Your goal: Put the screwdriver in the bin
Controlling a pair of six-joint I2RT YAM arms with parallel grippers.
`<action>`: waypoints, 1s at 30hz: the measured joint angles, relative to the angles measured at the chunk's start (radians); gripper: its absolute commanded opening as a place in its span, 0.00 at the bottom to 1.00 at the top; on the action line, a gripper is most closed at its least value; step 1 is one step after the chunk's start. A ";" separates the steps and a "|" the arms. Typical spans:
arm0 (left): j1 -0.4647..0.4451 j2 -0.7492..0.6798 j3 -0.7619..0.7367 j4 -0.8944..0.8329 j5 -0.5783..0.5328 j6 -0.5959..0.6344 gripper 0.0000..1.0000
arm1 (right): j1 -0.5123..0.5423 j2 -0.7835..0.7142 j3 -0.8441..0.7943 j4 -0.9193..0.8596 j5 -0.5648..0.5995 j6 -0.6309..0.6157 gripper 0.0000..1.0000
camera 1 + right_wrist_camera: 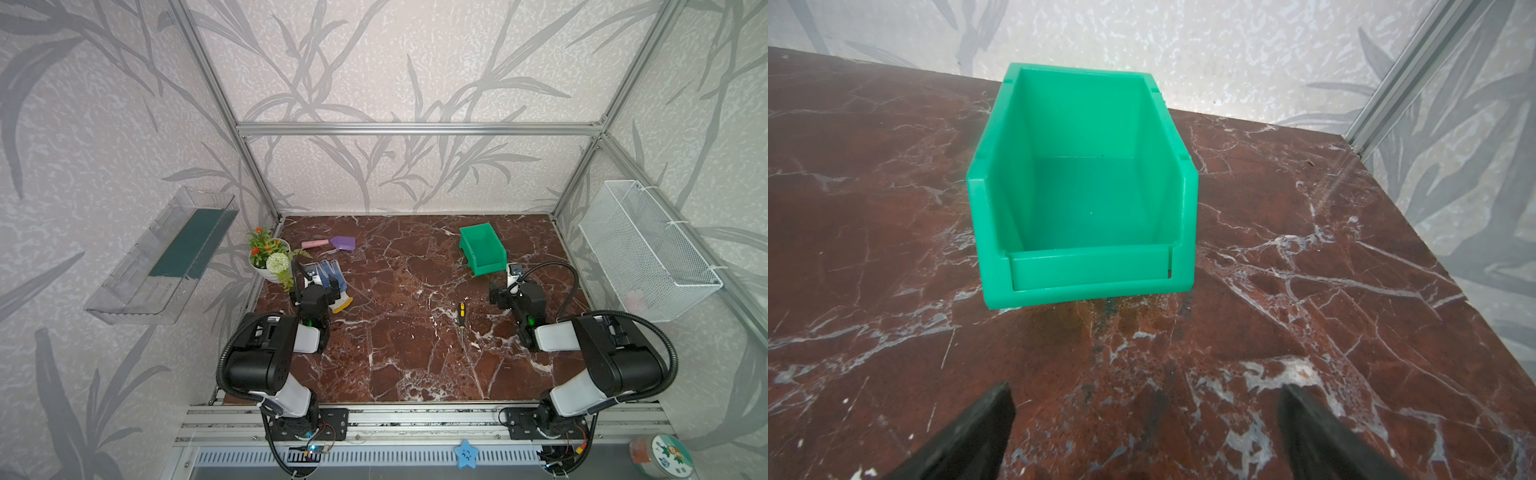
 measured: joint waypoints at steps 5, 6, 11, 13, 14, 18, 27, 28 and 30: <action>-0.035 -0.138 -0.004 -0.096 -0.019 0.023 0.99 | 0.013 -0.030 0.000 -0.011 0.068 0.001 0.99; -0.050 -0.195 -0.004 -0.128 -0.021 0.033 0.99 | 0.015 -0.060 0.001 -0.042 0.089 0.003 0.99; -0.194 -0.489 -0.001 -0.216 -0.090 0.069 0.99 | 0.023 -0.314 0.102 -0.330 0.198 0.076 0.99; -0.252 -0.549 -0.001 -0.246 -0.105 0.063 0.99 | 0.022 -0.407 0.161 -0.438 0.228 0.163 0.99; -0.277 -0.570 -0.001 -0.267 -0.105 0.053 0.99 | 0.022 -0.456 0.186 -0.489 0.237 0.217 0.99; -0.357 -0.568 0.066 -0.402 -0.065 -0.014 0.99 | 0.018 -0.597 0.208 -0.610 0.180 0.368 0.99; -0.631 -0.393 0.234 -0.549 0.138 -0.125 0.99 | 0.170 -0.570 0.245 -0.967 0.088 0.500 0.98; -0.653 -0.377 0.246 -0.570 0.151 -0.137 0.99 | 0.209 -0.556 0.253 -0.996 0.093 0.500 0.98; -0.700 -0.341 0.270 -0.623 0.192 -0.170 0.99 | 0.302 -0.517 0.270 -1.050 0.106 0.501 0.99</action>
